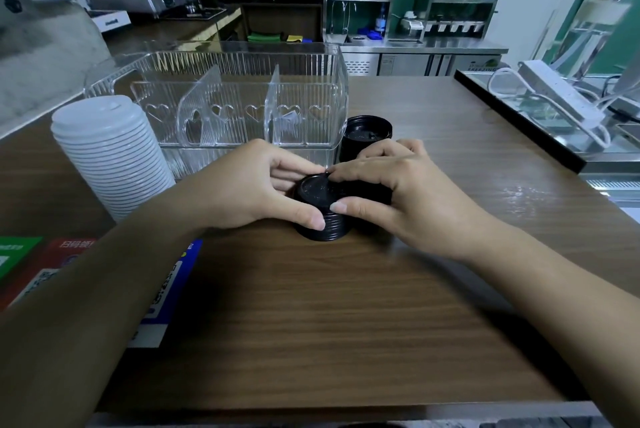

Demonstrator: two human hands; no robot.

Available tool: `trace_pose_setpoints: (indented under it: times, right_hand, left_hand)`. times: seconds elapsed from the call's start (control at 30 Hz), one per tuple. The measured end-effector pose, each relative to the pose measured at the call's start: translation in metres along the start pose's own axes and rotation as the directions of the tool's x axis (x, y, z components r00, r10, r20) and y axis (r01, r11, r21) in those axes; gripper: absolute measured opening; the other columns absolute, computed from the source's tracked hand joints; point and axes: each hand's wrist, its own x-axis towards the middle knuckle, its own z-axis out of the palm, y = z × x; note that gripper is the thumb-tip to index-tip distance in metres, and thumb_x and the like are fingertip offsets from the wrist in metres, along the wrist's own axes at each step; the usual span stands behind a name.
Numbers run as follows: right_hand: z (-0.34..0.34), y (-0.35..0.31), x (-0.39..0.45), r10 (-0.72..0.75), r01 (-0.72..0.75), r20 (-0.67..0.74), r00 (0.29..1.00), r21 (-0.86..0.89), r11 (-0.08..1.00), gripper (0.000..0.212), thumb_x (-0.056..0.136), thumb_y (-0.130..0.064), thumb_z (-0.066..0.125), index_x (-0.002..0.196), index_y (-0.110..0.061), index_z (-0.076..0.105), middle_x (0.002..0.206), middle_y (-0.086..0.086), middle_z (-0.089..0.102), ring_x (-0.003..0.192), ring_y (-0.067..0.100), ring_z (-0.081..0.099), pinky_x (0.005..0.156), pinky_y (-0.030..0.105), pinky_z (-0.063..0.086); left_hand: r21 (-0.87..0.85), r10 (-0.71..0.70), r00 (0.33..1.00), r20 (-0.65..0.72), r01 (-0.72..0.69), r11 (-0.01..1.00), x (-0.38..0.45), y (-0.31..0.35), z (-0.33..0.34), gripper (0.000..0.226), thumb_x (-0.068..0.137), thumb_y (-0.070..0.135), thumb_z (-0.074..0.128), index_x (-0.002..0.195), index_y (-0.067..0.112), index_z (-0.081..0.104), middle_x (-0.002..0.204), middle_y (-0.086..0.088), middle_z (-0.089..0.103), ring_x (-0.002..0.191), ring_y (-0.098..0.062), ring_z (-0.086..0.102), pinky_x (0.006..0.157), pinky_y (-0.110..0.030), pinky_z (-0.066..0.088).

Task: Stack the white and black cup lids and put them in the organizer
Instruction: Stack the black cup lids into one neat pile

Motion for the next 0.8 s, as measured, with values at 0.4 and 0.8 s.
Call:
trace_pose_setpoints:
  times: [0.4, 0.8]
  right_hand:
    - [-0.049, 0.018, -0.003, 0.089, -0.089, -0.017, 0.996, -0.046, 0.995, 0.056, 0.088, -0.07, 0.077, 0.133, -0.038, 0.075, 0.13, -0.021, 0.067, 0.127, 0.01, 0.057, 0.111, 0.045, 0.038]
    - [-0.046, 0.029, -0.003, 0.041, -0.04, 0.013, 0.999, -0.025, 0.999, 0.007, 0.093, -0.046, 0.081, 0.093, -0.039, 0.083, 0.099, -0.025, 0.074, 0.105, 0.004, 0.061, 0.1, 0.024, 0.03]
  left_hand:
    - [0.064, 0.035, 0.999, -0.039, -0.032, 0.997, 0.001, -0.009, 0.001, 0.06, 0.083, 0.025, 0.103, 0.138, 0.029, 0.079, 0.125, 0.016, 0.085, 0.12, -0.002, 0.08, 0.113, -0.032, 0.061]
    - [0.13, 0.084, 0.996, -0.027, -0.08, 0.988, 0.002, -0.011, 0.004, 0.05, 0.091, 0.027, 0.098, 0.136, 0.033, 0.076, 0.125, 0.019, 0.082, 0.122, -0.003, 0.077, 0.108, -0.024, 0.057]
